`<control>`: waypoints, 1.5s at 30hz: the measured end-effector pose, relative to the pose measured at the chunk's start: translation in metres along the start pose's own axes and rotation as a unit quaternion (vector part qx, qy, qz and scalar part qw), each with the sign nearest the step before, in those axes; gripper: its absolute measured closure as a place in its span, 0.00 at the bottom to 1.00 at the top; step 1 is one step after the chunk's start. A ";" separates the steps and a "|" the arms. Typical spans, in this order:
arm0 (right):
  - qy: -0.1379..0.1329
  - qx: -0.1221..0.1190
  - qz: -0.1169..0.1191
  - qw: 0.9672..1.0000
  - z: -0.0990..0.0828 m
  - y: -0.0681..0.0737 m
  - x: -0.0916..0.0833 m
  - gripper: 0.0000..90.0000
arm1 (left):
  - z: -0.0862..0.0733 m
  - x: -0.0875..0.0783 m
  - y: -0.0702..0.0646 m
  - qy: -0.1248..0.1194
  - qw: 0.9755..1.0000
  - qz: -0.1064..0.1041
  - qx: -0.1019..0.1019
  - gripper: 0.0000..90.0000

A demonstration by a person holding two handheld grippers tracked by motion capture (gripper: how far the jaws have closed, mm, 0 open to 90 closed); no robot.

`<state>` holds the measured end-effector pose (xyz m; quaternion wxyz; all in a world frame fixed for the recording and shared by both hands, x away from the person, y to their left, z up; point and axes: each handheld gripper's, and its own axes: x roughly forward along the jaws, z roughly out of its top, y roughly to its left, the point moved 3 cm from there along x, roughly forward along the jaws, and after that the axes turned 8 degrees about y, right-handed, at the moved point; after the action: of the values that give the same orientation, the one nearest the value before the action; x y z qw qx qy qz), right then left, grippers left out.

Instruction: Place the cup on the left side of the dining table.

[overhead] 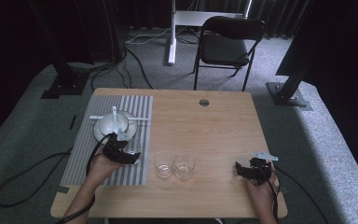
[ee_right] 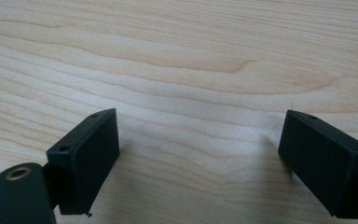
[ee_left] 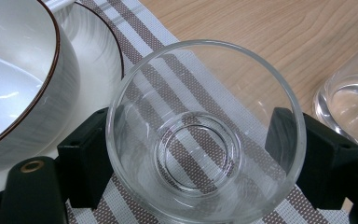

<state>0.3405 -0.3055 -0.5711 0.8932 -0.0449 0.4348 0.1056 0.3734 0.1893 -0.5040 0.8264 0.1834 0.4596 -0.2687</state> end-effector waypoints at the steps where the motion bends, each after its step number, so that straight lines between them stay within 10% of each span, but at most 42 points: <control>1: 0.000 0.000 0.000 1.000 0.000 0.000 0.000 0.13 | 0.000 0.000 0.000 0.000 1.000 0.000 -0.002 0.20; 17: 0.000 0.000 0.000 1.000 0.000 0.000 0.000 0.13 | -0.013 0.001 0.001 0.002 1.000 -0.015 -0.012 0.00; 24: 0.000 0.000 0.000 1.000 0.000 0.000 0.000 0.13 | -0.021 0.004 -0.002 -0.018 1.000 0.018 0.008 0.00; 45: 0.001 0.000 0.000 1.000 0.000 0.000 0.000 0.13 | -0.069 -0.003 0.016 -0.020 0.998 0.035 -0.039 0.00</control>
<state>0.3405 -0.3055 -0.5710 0.8930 -0.0448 0.4353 0.1054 0.3362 0.2409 -0.5355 0.8508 0.1622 0.4464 -0.2250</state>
